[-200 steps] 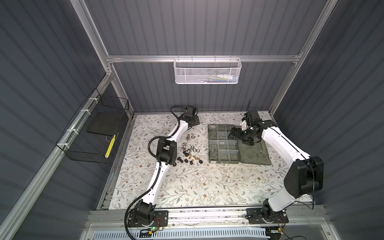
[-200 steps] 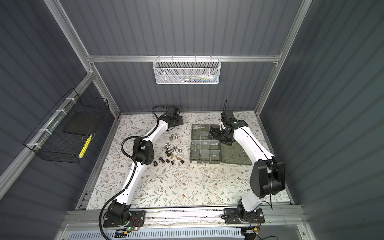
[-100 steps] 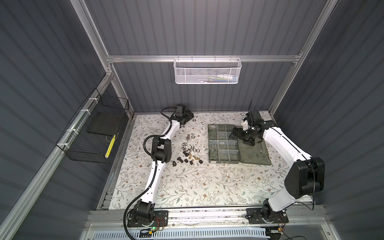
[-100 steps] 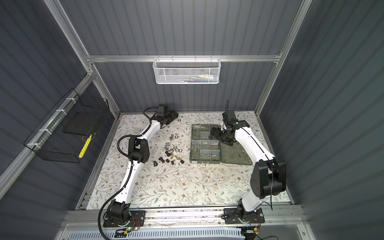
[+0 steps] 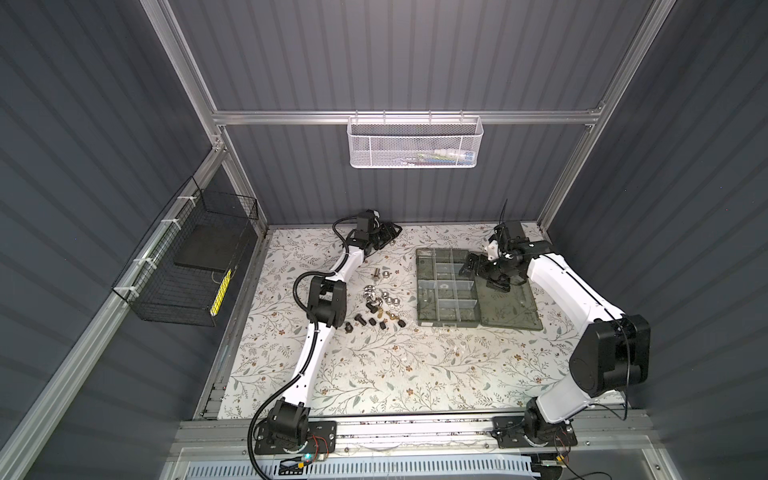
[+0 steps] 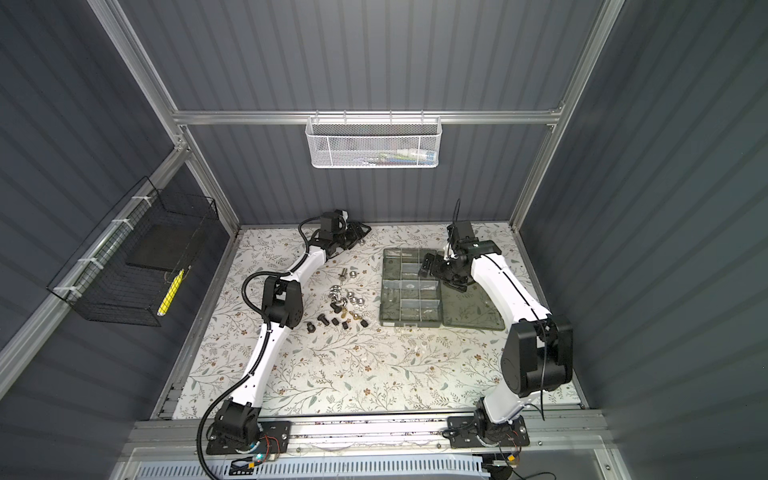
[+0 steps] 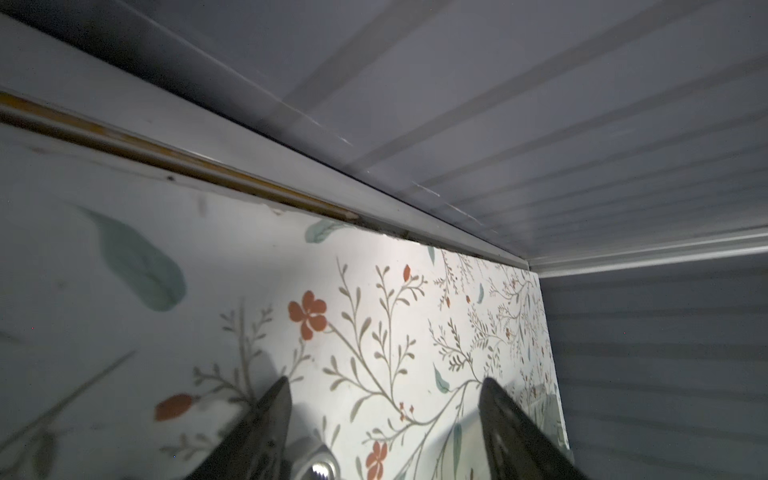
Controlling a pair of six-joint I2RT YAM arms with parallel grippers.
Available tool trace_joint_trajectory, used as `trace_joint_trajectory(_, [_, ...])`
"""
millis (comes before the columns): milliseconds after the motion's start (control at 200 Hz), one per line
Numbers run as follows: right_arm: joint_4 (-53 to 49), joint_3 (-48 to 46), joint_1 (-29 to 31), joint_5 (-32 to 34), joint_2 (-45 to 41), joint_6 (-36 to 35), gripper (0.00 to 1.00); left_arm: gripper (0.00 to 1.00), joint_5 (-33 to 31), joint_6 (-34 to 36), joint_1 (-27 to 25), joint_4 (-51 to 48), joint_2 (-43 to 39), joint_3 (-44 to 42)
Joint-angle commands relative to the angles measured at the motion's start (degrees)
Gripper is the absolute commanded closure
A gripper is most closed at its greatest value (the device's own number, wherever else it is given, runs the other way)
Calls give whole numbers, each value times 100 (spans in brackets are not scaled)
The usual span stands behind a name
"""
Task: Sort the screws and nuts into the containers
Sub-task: 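Lower the left gripper around the silver hex nut by the back wall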
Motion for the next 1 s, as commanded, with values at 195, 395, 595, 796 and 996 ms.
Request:
trace_joint_trajectory(195, [14,-35,-52,-50,41,44,1,21,470,975,-218,-1376,88,-166])
trace_joint_trajectory(395, [32,-53,-71,-89,68,84,1,31,486,1555,-366,-2071,75,-114])
trace_joint_trajectory(595, [33,-45,-79,-142,94,110,1,36,-106,2036,-491,-2714,-84,-139])
trace_joint_trajectory(796, [38,-37,-88,-165,112,146,1,46,-775,2357,-667,-3187,-127,-41])
trace_joint_trajectory(996, [41,-61,-105,-165,86,150,1,50,-1465,2640,-829,-3597,-241,-194])
